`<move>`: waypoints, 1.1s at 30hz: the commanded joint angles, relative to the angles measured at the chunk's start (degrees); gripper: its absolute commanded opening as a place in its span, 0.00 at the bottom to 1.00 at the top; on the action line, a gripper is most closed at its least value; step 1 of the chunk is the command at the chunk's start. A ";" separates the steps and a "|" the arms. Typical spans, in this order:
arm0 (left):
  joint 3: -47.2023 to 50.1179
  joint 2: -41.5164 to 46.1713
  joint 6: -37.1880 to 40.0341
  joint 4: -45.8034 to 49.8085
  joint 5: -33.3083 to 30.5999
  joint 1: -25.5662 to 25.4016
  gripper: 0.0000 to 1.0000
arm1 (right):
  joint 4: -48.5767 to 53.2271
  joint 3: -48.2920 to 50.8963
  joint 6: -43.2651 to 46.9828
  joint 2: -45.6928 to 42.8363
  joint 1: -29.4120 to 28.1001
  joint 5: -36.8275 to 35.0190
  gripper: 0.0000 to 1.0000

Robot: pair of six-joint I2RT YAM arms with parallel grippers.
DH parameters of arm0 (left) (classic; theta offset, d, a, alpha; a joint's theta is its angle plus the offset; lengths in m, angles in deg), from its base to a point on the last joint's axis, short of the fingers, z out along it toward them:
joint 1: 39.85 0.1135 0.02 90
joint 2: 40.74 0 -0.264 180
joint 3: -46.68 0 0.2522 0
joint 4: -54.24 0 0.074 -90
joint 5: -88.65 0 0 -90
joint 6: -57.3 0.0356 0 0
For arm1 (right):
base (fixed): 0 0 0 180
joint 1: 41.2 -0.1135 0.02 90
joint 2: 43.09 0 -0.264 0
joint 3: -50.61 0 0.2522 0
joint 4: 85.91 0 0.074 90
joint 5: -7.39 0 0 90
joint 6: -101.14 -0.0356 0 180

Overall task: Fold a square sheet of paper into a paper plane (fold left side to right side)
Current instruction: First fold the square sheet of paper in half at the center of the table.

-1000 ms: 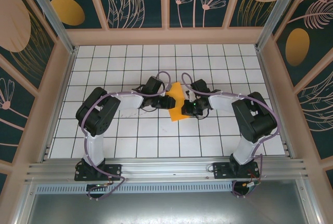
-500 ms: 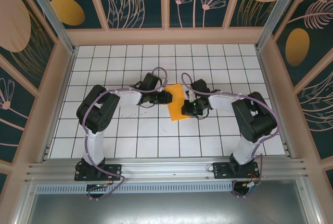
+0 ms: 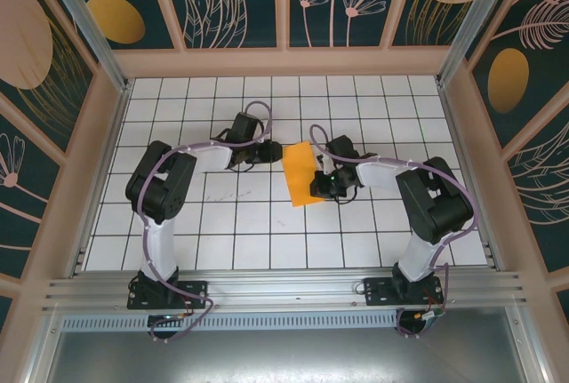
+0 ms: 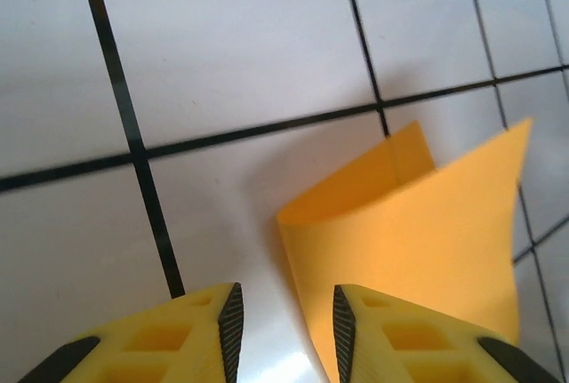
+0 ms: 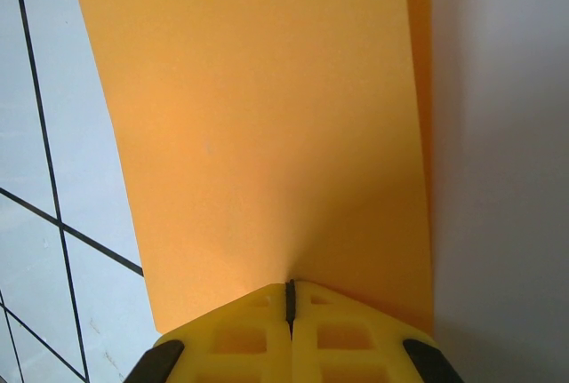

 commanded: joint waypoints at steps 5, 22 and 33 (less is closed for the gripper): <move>5.25 5.46 -0.86 -7.43 9.00 -3.44 0.34 | 5.73 2.49 0.31 4.37 0.02 -4.61 0.03; -6.58 -7.69 -0.52 -3.29 1.04 -4.90 0.34 | 6.43 2.75 0.23 3.70 0.00 -4.64 0.03; -4.21 -8.58 -1.31 -5.99 -1.71 -3.11 0.35 | 6.69 3.50 0.36 3.30 0.01 -4.81 0.03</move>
